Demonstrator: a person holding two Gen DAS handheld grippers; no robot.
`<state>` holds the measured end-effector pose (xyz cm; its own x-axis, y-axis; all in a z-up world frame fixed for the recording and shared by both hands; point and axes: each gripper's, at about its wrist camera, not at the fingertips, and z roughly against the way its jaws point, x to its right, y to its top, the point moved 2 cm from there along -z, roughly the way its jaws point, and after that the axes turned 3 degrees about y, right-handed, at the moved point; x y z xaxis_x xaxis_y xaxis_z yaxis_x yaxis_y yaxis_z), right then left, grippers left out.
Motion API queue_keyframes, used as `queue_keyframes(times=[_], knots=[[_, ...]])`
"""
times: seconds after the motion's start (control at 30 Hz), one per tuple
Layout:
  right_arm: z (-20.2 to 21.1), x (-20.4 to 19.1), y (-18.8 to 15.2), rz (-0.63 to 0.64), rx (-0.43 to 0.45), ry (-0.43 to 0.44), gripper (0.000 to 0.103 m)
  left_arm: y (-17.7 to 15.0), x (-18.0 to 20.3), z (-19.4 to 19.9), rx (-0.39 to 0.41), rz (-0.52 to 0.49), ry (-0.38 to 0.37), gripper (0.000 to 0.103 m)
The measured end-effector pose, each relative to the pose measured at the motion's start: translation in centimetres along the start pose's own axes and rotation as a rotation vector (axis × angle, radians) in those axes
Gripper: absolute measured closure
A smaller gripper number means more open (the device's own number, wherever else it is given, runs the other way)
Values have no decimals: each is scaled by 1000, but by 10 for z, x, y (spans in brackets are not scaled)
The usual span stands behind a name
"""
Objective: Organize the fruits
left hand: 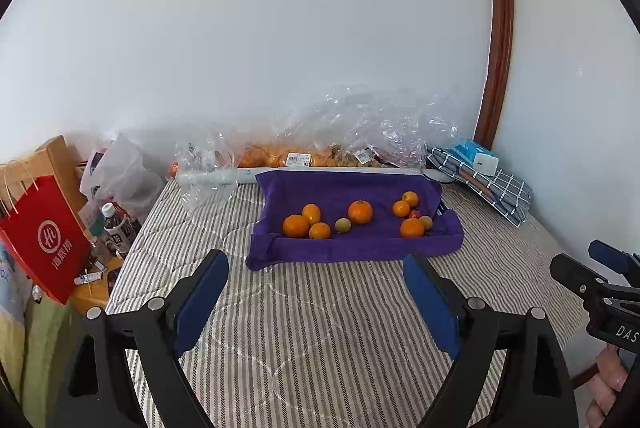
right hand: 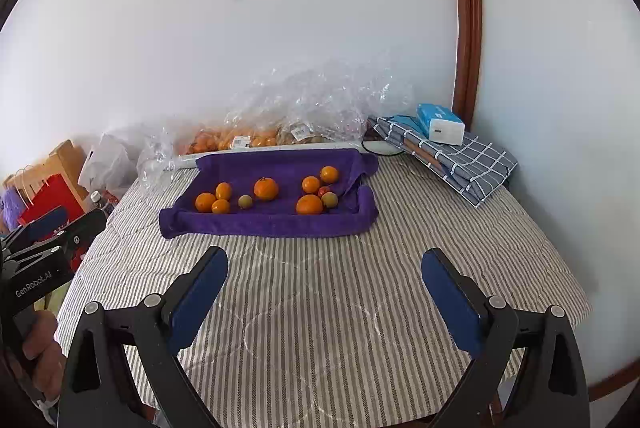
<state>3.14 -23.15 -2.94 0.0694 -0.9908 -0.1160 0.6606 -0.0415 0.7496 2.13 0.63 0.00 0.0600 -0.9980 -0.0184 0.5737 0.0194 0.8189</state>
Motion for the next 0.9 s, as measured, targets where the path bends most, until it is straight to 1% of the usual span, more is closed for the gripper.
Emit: queue_keyframes(times=[0.13, 0.23, 0.33, 0.47, 0.57, 0.9], knots=[[9, -1, -6, 16, 2, -3, 6, -2, 9, 10, 10, -13, -4, 14], [15, 1, -8, 10, 7, 2, 6, -2, 14, 14, 17, -8, 1, 14], [16, 3, -9, 0, 6, 10, 6, -3, 16, 18, 18, 3, -12, 14], [18, 5, -10, -3, 5, 14, 6, -5, 17, 20, 14, 3, 0, 14], [18, 6, -12, -2, 1, 19, 6, -6, 16, 21, 12, 7, 10, 14], [17, 3, -12, 15, -3, 13, 6, -8, 7, 19, 0, 28, 9, 14]])
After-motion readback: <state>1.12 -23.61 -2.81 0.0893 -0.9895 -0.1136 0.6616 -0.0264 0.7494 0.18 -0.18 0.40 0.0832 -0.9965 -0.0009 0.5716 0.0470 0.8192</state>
